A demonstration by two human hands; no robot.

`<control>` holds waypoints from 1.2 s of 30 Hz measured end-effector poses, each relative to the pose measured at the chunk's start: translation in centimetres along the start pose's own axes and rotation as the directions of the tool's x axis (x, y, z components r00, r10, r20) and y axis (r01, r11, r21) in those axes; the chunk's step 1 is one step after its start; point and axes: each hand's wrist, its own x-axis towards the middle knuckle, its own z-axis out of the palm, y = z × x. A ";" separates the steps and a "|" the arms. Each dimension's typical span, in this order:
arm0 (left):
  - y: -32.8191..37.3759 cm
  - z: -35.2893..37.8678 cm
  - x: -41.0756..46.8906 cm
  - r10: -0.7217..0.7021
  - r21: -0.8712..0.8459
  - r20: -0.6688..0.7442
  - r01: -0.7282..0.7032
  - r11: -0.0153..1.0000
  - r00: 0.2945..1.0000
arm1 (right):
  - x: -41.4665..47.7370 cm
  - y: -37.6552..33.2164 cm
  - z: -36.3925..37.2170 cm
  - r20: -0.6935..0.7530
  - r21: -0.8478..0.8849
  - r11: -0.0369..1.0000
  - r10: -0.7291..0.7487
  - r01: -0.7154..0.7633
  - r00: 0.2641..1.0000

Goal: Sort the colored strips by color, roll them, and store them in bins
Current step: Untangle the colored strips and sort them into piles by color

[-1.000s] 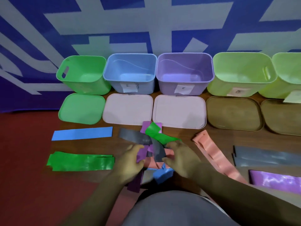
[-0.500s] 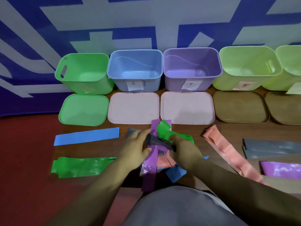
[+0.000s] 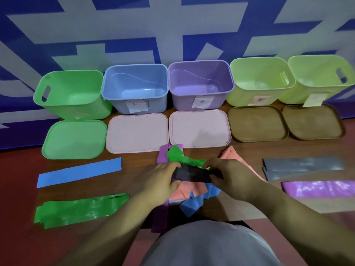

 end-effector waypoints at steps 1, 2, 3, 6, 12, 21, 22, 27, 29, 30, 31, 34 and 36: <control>0.8 0.2 0.3 0.014 0.008 0.003 -0.014 1.000 1.000 | -0.1 0.3 -0.4 0.012 -0.014 1.000 -0.007 0.007 1.000; 1.5 0.6 0.7 0.010 0.003 0.015 -0.010 1.000 1.000 | -0.3 0.6 -0.8 0.019 -0.019 1.000 -0.017 0.017 1.000; 2.2 0.9 1.1 -0.005 -0.008 0.027 0.005 1.000 1.000 | -0.5 0.9 -1.3 0.022 -0.019 0.999 -0.032 0.032 0.999; 4.0 2.2 2.4 -0.034 -0.022 -0.005 0.034 0.999 0.999 | -1.1 2.7 -3.0 0.028 -0.033 0.998 -0.054 0.055 0.998; 7.6 3.5 3.9 -0.105 -0.054 0.042 0.107 0.993 0.994 | -2.4 8.7 -6.4 0.013 0.006 1.000 0.001 -0.001 1.000; 13.1 6.7 4.9 -0.247 -0.226 0.164 0.280 0.933 0.955 | -3.2 18.9 -8.5 0.037 0.030 0.998 0.050 -0.051 0.998; 13.9 6.9 5.1 -0.258 -0.236 0.173 0.294 0.926 0.950 | -3.3 19.9 -8.8 0.035 0.042 0.998 0.046 -0.047 0.998; 16.7 8.8 7.0 -0.243 -0.314 0.195 0.296 0.902 0.950 | -4.8 23.9 -11.1 0.095 0.167 0.979 0.106 -0.121 0.990; 18.4 9.5 8.2 -0.254 -0.318 0.189 0.303 0.898 0.949 | -5.6 25.7 -12.0 0.125 0.193 0.967 0.141 -0.164 0.982; 19.1 10.0 8.9 -0.260 -0.316 0.187 0.308 0.897 0.948 | -6.0 26.7 -12.5 0.126 0.191 0.965 0.157 -0.179 0.980; 20.0 10.5 9.7 -0.263 -0.304 0.193 0.313 0.900 0.945 | -6.3 27.6 -12.9 0.122 0.185 0.963 0.174 -0.195 0.977; 22.1 12.0 12.2 -0.256 -0.248 0.229 0.311 0.918 0.939 | -7.3 30.7 -14.0 0.102 0.139 0.963 0.220 -0.233 0.970; 23.8 13.0 13.9 -0.266 -0.246 0.255 0.329 0.912 0.929 | -7.9 32.8 -14.7 0.071 0.086 0.957 0.271 -0.277 0.960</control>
